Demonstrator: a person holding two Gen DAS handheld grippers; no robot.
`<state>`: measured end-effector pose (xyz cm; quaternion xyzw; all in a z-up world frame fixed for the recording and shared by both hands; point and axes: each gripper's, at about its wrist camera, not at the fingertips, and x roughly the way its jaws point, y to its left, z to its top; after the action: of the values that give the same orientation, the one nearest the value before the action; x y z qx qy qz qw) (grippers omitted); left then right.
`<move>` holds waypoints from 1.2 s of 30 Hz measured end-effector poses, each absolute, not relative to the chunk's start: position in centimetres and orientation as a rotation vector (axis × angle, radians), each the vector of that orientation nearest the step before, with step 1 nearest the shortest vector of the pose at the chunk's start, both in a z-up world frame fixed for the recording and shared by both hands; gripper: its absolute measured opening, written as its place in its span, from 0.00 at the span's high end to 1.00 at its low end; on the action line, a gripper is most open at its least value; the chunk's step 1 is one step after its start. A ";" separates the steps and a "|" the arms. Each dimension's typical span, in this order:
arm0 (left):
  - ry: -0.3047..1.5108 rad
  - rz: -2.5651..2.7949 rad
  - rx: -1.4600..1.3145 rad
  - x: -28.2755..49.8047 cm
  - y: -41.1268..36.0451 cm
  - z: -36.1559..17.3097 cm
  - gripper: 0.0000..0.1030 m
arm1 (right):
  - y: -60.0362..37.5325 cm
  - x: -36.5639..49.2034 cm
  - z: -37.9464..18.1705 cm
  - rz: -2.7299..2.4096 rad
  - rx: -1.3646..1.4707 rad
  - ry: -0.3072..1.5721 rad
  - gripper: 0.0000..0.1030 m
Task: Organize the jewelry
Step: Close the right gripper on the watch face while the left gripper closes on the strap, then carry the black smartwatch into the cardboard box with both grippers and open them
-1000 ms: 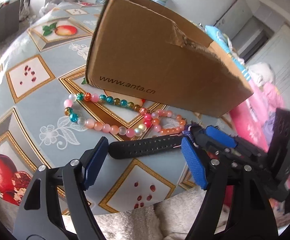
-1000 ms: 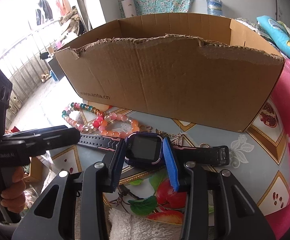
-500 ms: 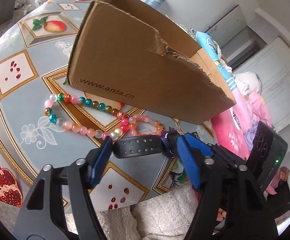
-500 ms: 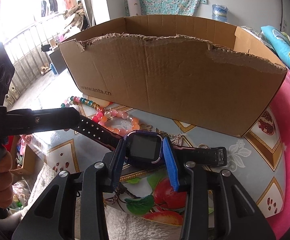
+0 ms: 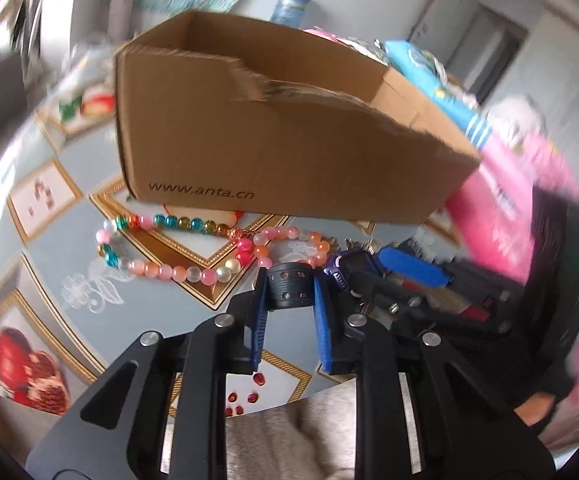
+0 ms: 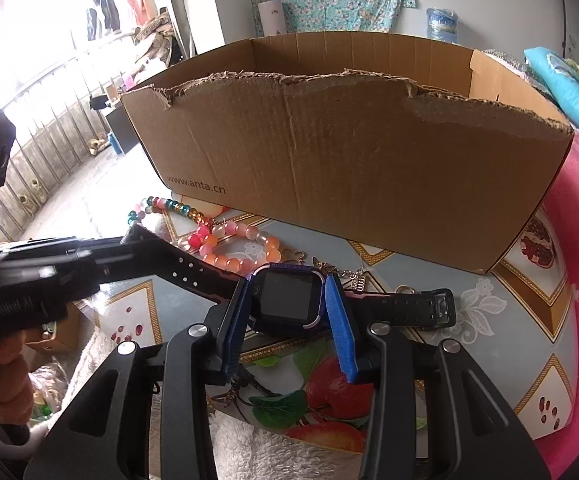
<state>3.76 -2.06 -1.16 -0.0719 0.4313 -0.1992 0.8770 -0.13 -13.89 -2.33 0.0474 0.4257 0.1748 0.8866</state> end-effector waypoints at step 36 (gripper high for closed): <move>0.917 -0.341 -0.004 4.4 -3.8 -3.2 0.82 | -24.5 1.5 -5.1 0.244 0.547 0.974 0.90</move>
<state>4.44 -3.83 -3.21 -0.0020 0.4405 -0.1639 0.8826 1.55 -24.52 -5.09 0.2587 0.4609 0.1155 0.8410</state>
